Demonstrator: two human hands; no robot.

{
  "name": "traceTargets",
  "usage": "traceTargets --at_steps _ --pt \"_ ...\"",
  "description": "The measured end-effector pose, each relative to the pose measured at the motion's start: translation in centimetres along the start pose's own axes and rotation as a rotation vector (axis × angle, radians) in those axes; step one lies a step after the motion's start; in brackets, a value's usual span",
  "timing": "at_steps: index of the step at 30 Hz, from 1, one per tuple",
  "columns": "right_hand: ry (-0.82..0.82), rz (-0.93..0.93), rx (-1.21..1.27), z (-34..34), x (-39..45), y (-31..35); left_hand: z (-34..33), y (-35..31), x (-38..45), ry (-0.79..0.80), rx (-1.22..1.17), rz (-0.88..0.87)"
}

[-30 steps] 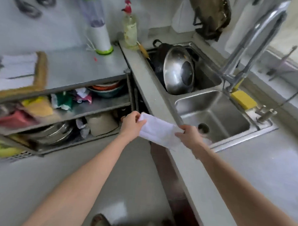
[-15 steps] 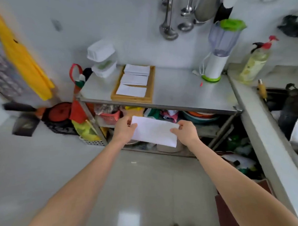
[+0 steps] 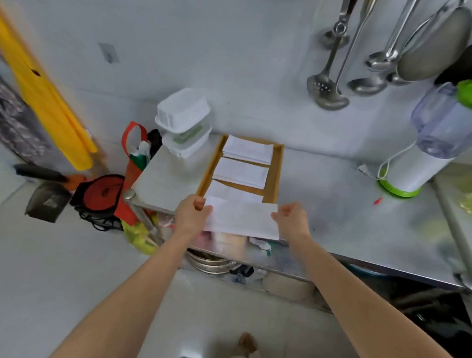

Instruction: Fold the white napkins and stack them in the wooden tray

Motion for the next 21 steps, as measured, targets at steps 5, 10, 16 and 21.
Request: traceTargets --at_steps 5,10,16,21 --pt "-0.059 -0.036 -0.013 -2.8 5.0 2.4 -2.9 -0.7 6.7 0.0 -0.051 0.068" --pt "-0.136 0.192 -0.186 -5.6 9.8 6.1 -7.4 -2.8 14.0 0.11 -0.045 -0.053" --pt "-0.254 0.267 -0.276 -9.0 14.4 8.0 -11.6 -4.1 19.1 0.299 0.049 -0.197" --pt "-0.213 0.274 -0.352 -11.8 16.8 6.7 -14.4 -3.8 20.3 0.452 0.178 -0.249"
Point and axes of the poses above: each hand's wrist, its own x-axis towards the middle knuckle, its own z-axis out of the back of the hand, y = z × x, the point moved 8 cm from there along x, towards the middle knuckle, and after that the axes turned 14 degrees about -y, right-handed, at the moved point
